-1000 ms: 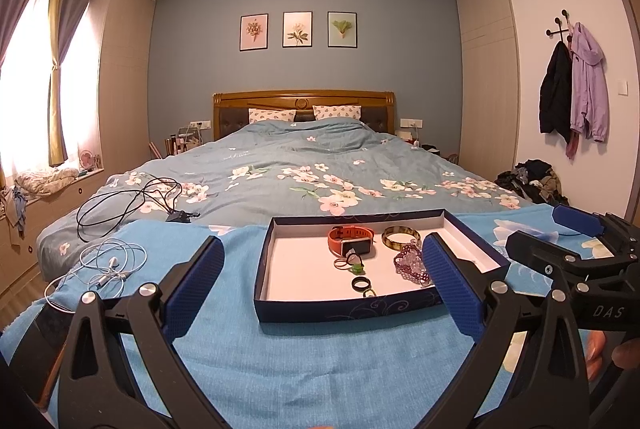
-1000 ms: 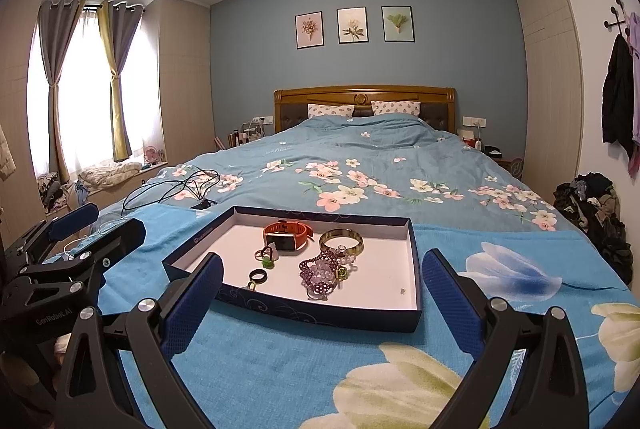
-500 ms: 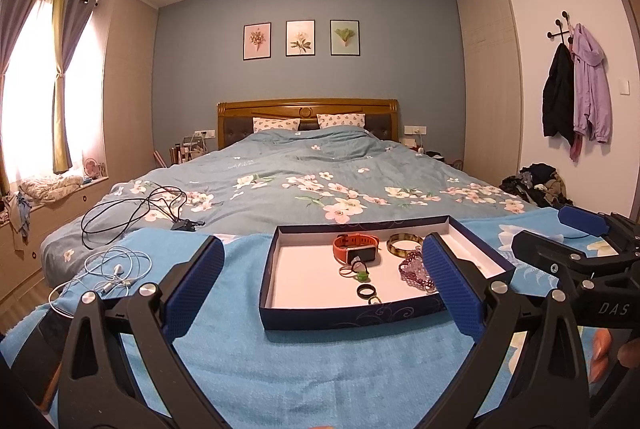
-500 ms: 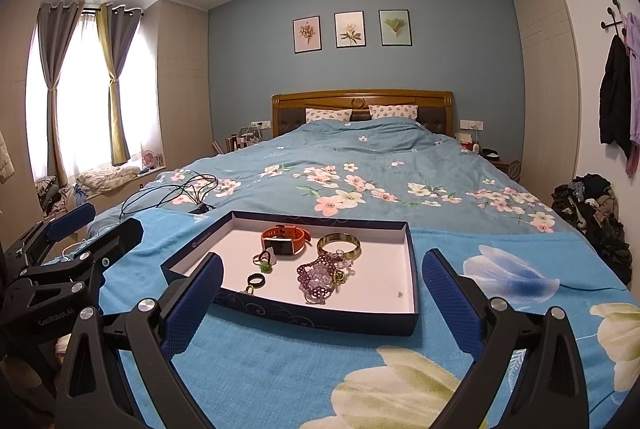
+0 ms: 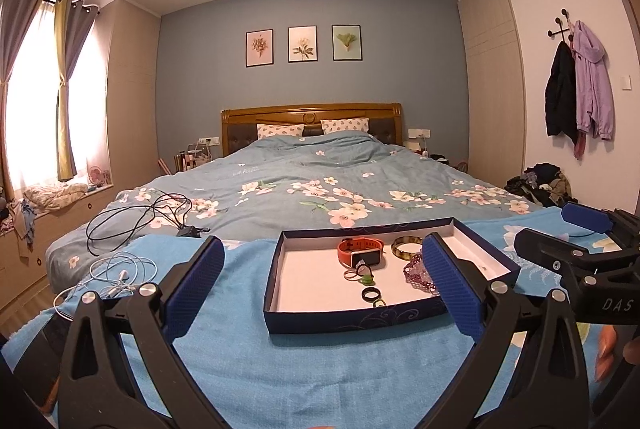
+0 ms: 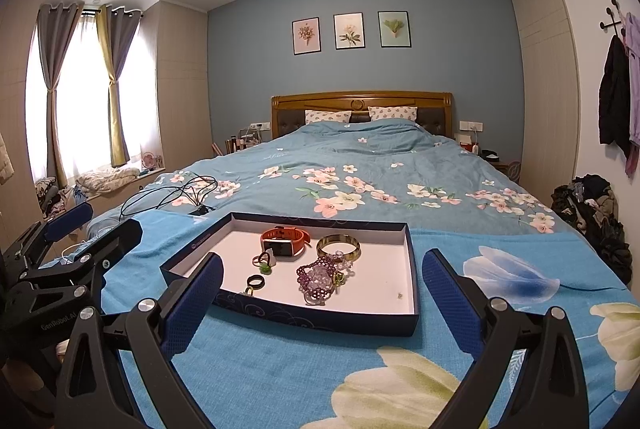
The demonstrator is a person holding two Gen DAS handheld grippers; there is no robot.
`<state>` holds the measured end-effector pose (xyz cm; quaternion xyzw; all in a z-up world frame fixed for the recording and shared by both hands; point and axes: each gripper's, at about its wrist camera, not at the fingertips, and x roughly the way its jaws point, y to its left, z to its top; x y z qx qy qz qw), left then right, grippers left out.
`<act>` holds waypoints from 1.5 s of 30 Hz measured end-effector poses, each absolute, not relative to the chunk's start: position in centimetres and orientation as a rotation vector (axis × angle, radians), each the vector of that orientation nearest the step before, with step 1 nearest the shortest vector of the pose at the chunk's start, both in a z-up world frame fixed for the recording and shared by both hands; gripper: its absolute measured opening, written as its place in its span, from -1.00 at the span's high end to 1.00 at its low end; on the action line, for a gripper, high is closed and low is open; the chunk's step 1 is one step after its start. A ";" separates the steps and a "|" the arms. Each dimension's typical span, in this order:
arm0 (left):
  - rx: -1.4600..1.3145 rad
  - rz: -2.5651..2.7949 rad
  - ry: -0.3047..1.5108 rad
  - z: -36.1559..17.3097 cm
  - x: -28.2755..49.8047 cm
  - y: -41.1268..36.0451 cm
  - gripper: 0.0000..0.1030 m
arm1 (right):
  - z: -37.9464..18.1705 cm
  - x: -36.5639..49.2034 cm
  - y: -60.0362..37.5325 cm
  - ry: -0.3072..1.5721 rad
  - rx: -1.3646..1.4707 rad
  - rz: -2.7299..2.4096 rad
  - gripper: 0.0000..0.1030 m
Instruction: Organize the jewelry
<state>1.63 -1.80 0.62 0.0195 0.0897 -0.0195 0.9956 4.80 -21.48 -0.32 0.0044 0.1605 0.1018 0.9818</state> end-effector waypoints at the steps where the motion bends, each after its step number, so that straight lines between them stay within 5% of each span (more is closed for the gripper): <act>1: 0.040 -0.038 0.176 0.6 1.6 -1.8 -0.89 | -0.3 4.8 -21.4 0.322 0.009 0.205 -0.87; 45: 0.032 -0.032 0.188 0.4 1.5 -1.5 -0.89 | -0.6 4.6 -21.2 0.326 0.008 0.210 -0.87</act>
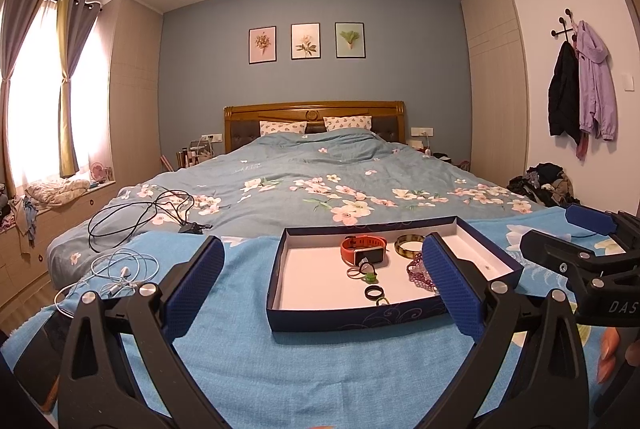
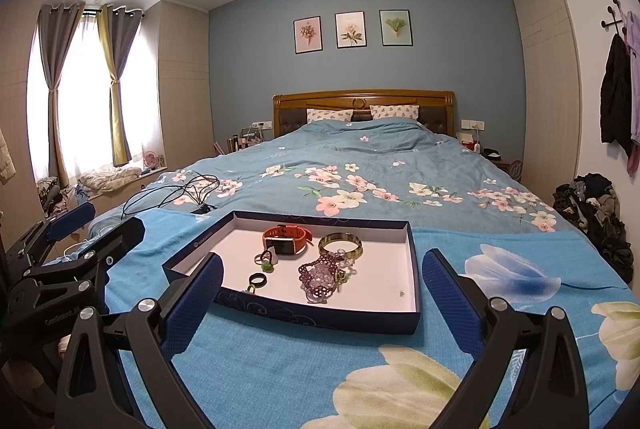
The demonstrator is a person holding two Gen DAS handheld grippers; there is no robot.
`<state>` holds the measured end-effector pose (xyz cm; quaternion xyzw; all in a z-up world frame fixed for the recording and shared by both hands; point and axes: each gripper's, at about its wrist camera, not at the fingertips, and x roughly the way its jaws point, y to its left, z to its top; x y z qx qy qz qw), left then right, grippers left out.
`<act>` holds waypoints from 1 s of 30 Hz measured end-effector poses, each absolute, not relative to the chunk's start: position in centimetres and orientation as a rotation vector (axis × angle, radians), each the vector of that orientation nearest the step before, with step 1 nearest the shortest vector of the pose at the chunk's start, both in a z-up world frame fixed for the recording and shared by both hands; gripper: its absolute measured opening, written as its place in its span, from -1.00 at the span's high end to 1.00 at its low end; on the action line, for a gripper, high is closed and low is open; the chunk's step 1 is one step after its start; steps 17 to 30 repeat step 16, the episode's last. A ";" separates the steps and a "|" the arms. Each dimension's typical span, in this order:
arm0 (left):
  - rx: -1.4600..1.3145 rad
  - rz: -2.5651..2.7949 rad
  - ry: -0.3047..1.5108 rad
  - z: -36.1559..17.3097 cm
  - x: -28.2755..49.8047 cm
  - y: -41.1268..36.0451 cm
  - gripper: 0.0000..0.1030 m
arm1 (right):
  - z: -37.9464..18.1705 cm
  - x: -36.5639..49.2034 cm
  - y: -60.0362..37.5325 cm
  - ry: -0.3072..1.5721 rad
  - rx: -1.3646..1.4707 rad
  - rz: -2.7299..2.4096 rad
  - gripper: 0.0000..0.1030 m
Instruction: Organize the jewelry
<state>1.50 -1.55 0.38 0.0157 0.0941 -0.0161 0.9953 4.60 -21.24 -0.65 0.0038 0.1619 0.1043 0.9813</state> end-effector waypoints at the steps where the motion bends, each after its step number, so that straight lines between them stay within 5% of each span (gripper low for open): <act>1: 0.030 -0.035 0.192 0.3 1.6 -1.5 -0.89 | -0.7 4.6 -21.2 0.325 0.007 0.211 -0.87; 30: 0.013 -0.055 0.226 0.1 2.2 -1.4 -0.89 | -0.9 4.7 -21.4 0.361 -0.009 0.231 -0.87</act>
